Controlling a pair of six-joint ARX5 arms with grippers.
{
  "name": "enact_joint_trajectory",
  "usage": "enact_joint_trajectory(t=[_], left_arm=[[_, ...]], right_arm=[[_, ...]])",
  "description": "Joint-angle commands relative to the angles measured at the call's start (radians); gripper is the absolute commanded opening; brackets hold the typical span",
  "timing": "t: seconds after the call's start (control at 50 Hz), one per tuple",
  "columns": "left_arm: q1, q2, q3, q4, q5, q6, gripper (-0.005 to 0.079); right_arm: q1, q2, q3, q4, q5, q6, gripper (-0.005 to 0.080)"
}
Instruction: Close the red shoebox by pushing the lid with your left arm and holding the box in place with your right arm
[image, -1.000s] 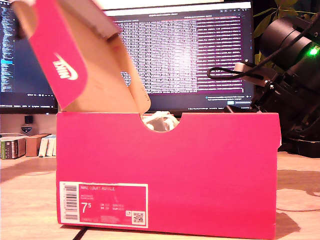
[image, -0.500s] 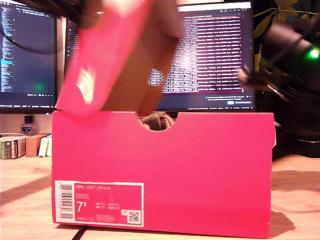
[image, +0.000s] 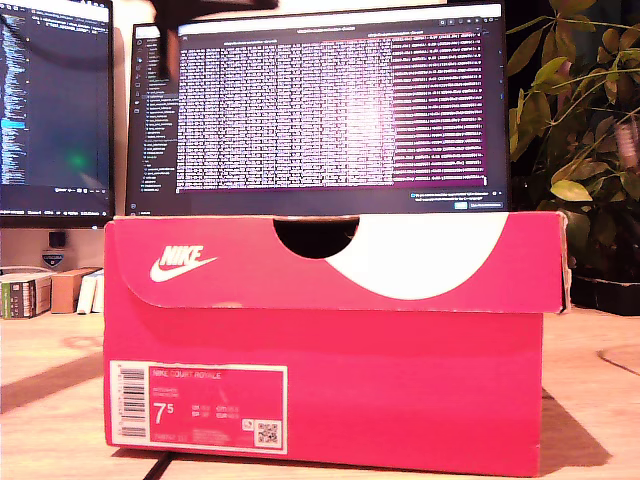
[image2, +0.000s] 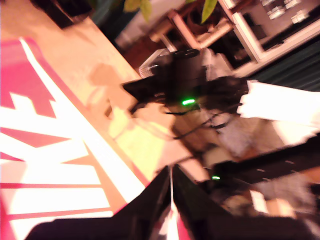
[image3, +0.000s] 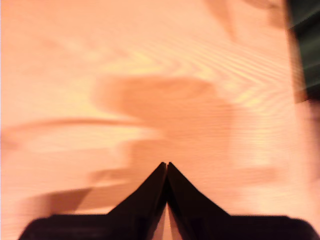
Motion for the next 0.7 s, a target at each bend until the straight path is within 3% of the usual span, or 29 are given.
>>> enact_joint_trajectory(t=[0.0,0.06,0.24,0.44,0.68], left_arm=[[0.005,-0.059,0.022,0.003,-0.088,0.066,-0.0019],[0.005,-0.092,0.022,0.002,-0.204,0.091,-0.0019],[0.005,-0.18,0.022,0.003,-0.457,0.14,-0.0019],[0.006,-0.243,0.021,-0.012,-0.584,0.151,-0.0019],[0.006,-0.258,0.021,-0.034,-0.592,0.15,-0.0019]], right_arm=[[0.024,-0.055,0.045,0.005,-0.086,0.047,-0.0012],[0.046,-0.093,0.063,0.007,-0.145,0.093,-0.0012],[0.077,-0.193,0.076,0.033,-0.157,0.119,-0.0012],[0.097,-0.225,0.075,0.016,-0.336,0.146,-0.0013],[0.18,-0.188,0.075,-0.033,-0.398,0.14,-0.0012]])
